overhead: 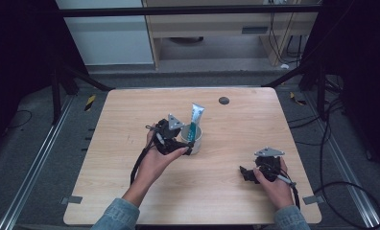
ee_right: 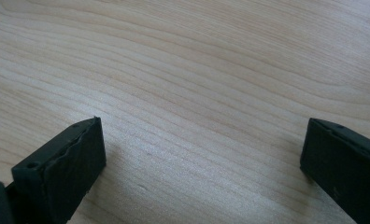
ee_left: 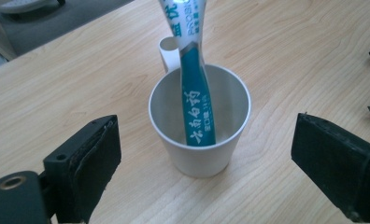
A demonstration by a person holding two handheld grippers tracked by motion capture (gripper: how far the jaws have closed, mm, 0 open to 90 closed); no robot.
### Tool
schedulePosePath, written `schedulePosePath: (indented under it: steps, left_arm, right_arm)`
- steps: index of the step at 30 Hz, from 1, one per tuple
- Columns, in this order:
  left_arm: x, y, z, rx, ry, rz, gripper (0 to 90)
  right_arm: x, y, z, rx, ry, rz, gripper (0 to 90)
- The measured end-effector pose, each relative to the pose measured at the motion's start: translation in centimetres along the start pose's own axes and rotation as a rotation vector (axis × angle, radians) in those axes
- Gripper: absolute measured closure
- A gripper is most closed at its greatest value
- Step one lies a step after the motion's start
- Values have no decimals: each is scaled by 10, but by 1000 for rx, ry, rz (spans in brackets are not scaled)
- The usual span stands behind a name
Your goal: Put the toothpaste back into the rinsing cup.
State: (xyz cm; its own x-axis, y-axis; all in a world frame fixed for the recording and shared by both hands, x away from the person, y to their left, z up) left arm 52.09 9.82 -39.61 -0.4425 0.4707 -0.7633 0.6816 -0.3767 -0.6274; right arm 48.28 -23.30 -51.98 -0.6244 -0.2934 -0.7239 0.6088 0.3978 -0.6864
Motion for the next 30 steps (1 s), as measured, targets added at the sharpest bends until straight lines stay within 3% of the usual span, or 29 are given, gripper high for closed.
schedulePosePath:
  steps: [6, 11, 20, 30]
  left_arm:
    - [8, -3, -10, 2, -16, -26, 69]
    - [14, -5, -15, 10, 6, -53, 64]
    - [34, -10, -26, 9, 9, -88, 56]
    - [59, -11, -45, -19, -25, -122, 54]
  right_arm:
    - [0, 0, 0, 0, -1, 0, 4]
    - [0, 0, 0, 0, 1, 0, 4]
    - [0, 0, 0, 0, 0, 0, 4]
    - [0, 0, 0, 0, 1, 0, 4]
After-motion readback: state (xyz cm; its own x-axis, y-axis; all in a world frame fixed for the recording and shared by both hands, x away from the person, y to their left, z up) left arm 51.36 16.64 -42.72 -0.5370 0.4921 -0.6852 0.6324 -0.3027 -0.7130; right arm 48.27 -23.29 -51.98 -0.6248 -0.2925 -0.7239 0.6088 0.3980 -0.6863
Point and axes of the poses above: each handheld gripper's, and its own axes: y roughly forward along the jaws, x roughly out of its underside, z roughly to its right, the point moved 1 cm from there along y, roughly forward along the jaws, and after that the axes turned 6 degrees about -x, right-handed, at the moved point
